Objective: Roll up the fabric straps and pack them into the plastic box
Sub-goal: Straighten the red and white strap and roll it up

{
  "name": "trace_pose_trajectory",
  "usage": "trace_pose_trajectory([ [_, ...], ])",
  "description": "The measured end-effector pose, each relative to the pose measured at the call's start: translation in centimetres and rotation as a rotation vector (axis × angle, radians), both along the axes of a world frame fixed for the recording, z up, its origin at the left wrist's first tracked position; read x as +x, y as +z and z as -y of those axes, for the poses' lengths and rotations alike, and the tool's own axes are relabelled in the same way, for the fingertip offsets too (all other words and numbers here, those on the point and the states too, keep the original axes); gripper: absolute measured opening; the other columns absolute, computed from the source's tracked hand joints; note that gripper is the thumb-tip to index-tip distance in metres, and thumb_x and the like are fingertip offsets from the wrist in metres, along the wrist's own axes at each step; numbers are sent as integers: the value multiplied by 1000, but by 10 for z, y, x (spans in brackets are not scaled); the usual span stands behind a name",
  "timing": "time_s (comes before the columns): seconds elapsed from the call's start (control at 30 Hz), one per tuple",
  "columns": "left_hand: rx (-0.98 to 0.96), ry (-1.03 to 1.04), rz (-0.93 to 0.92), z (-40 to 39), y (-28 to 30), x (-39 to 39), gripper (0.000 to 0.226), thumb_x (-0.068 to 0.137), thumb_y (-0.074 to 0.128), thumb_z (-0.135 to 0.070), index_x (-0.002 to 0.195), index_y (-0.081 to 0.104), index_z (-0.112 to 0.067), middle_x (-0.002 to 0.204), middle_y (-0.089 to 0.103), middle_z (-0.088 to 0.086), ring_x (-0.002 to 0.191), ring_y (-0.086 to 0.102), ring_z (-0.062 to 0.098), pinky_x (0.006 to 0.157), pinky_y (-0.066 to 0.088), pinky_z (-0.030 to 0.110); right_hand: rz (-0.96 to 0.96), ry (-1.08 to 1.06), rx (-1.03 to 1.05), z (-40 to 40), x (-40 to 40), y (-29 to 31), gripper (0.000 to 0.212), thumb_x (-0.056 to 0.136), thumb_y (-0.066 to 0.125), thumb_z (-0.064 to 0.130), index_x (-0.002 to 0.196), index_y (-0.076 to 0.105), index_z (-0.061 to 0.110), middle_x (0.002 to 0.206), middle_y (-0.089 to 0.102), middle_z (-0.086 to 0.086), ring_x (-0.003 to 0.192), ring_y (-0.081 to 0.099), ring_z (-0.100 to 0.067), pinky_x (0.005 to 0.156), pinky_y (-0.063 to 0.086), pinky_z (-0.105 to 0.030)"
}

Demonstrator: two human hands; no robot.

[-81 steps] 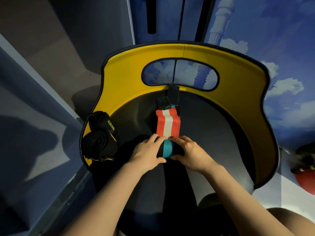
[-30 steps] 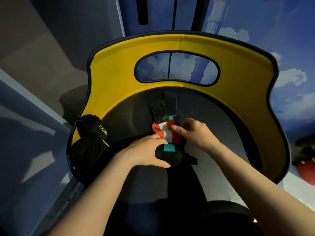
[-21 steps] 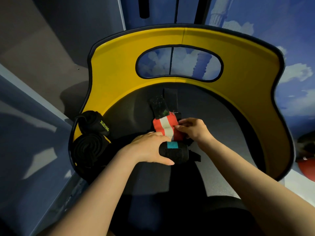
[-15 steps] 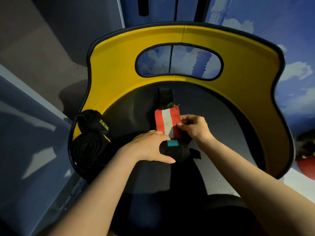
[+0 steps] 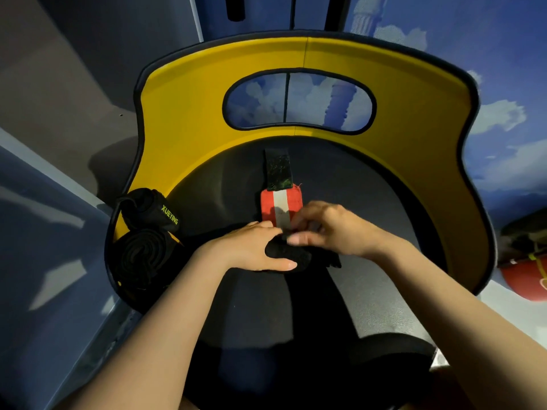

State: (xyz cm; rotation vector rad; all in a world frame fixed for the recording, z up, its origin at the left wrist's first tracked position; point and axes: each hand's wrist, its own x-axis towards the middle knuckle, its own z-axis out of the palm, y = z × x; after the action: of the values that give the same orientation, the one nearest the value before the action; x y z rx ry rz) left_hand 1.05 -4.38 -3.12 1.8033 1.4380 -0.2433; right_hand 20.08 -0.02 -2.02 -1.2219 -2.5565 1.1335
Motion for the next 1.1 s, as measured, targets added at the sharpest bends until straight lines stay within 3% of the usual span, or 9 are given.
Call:
trace_pose_trajectory([
  [0.13,-15,0,-20,-1,-1,1,84,83,52,-62,149,20,-20,155,18,-4,142,19,15,110,28,33,140,169,60,11,10,-8,68,69,79,42,126,48,21,113,39,9,105,44,-9,90,39,-20],
  [0.23,22,35,-13,0,1,3,84,83,53,-61,148,20,-20,154,21,-4,141,22,15,109,29,32,87,167,55,7,11,-11,65,72,78,33,128,49,17,115,44,5,102,43,-6,86,35,-11],
  [0.33,185,69,8,1,2,5,74,77,61,-62,136,32,-29,138,36,-9,127,39,12,97,43,34,80,123,4,3,14,-9,62,78,75,30,133,48,18,122,48,3,100,40,0,79,29,-2],
  [0.43,342,9,-21,3,3,8,72,72,68,-59,128,30,-32,132,37,-11,121,42,11,88,44,29,67,64,-85,0,12,-12,61,82,70,32,136,46,22,124,47,6,104,42,-2,86,32,-12],
  [0.53,379,3,-45,7,-4,9,77,74,71,-50,133,25,-32,136,31,-9,125,39,13,89,45,30,29,-25,-211,-3,11,-15,53,86,65,35,135,47,24,122,47,8,111,45,-6,91,35,-19],
  [0.7,397,80,20,3,-7,4,71,76,72,-43,134,34,-26,133,30,-8,125,37,13,95,43,31,-86,-166,-339,-3,7,-18,41,88,62,35,127,52,27,118,59,6,110,55,-10,94,44,-24],
  [0.87,269,130,90,-5,-7,-2,77,78,69,-47,141,32,-22,143,30,-7,132,34,14,104,40,33,-121,-102,31,0,6,-19,49,86,64,35,131,49,25,122,50,6,115,46,-8,96,36,-19],
  [1.0,117,156,81,-8,-11,-6,90,79,63,-56,149,19,-20,156,16,-5,140,25,15,111,33,35,82,127,193,6,13,-25,86,71,76,45,142,31,26,137,37,4,124,37,-16,101,39,-31],
  [1.1,72,133,59,-7,-11,-7,91,80,60,-57,150,14,-20,158,11,-5,142,20,14,113,29,34,131,175,320,11,11,-31,86,73,76,35,143,29,22,137,36,-2,121,39,-23,101,42,-38],
])
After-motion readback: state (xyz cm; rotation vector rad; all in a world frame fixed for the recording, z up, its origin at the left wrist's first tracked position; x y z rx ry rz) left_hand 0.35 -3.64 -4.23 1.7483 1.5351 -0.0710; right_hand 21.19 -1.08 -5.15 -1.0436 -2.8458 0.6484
